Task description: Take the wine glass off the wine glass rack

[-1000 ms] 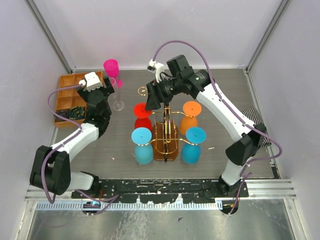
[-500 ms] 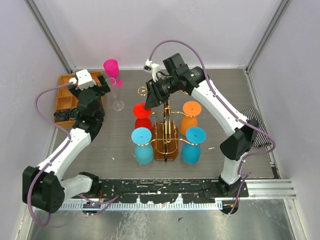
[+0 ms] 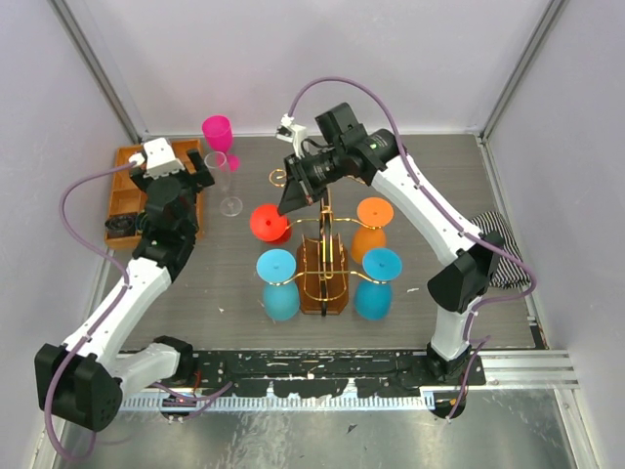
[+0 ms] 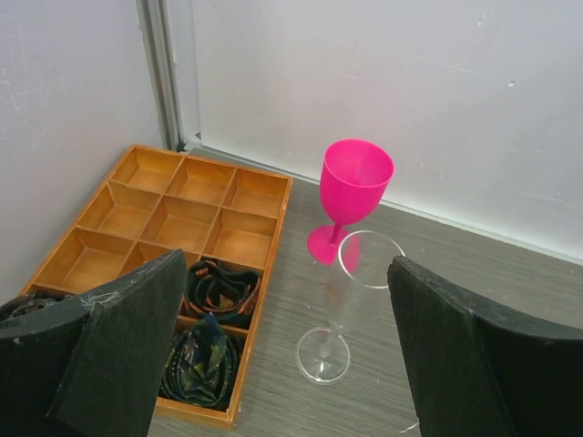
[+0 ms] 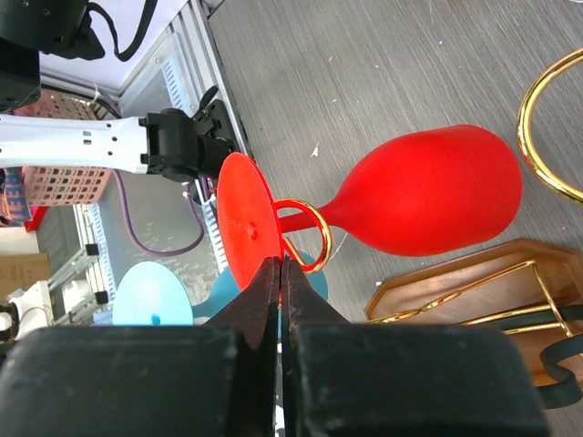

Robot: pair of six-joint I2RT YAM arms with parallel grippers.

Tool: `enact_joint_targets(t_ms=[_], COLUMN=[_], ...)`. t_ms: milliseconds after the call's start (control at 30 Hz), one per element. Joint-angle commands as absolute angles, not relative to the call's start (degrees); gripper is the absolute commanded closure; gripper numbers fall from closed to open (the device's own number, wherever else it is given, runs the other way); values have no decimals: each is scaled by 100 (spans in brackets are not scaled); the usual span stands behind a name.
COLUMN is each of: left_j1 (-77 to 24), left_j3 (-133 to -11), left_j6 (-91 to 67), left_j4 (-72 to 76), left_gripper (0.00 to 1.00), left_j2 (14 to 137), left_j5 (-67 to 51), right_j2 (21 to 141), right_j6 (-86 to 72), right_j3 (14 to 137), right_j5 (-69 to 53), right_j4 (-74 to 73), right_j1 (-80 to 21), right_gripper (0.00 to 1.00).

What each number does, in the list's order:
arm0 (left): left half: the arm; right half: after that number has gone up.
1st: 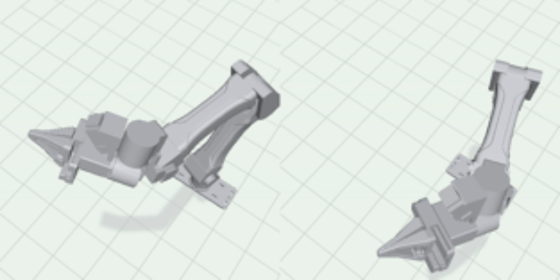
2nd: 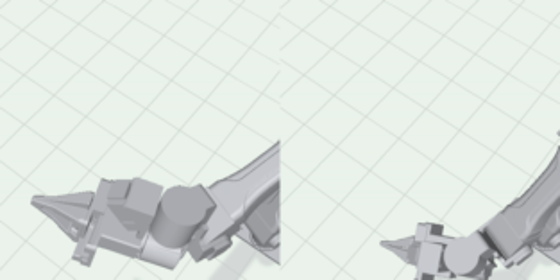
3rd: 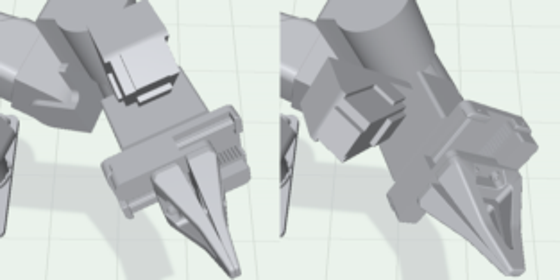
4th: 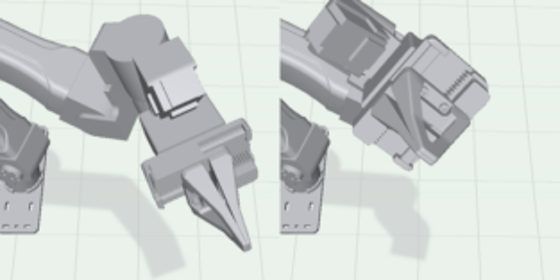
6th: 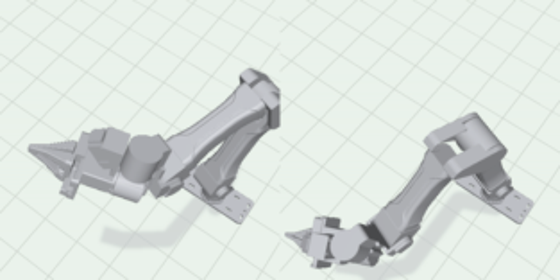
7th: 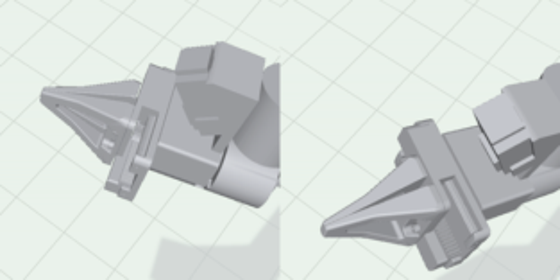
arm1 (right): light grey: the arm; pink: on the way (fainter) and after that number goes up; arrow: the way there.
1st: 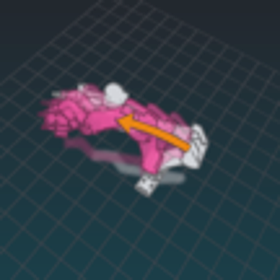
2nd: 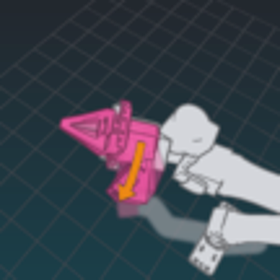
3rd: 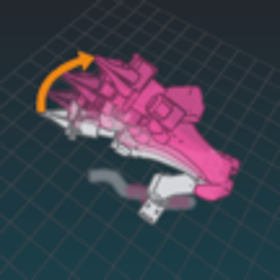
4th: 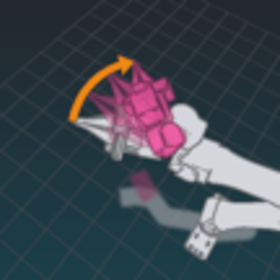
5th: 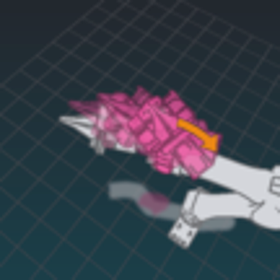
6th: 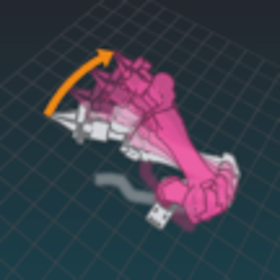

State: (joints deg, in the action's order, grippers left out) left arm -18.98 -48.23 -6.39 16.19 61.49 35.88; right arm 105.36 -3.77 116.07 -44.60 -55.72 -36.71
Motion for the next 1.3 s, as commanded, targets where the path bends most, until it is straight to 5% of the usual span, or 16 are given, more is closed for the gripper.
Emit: enact_joint_targets(t_ms=[0,900,1267], left_j1=[-1908,-1907,-1909], left_j3=[-5029,-5177,-5373], left_j6=[-779,-797,-890], left_j4=[1457,1167,738], left_gripper=[2,1,1], left_j2=[5963,5833,5768], left_j5=[3505,3437,3306], right_j2=[10353,10486,10403], right_j6=[-612,-1958,-2324], right_j3=[11641,11766,11377], right_j5=[-4063,-2786,-3860], right_j4=[-5321,-4515,-4182], right_j1=[-3663,-2157,-1995], right_gripper=[99,99,99])
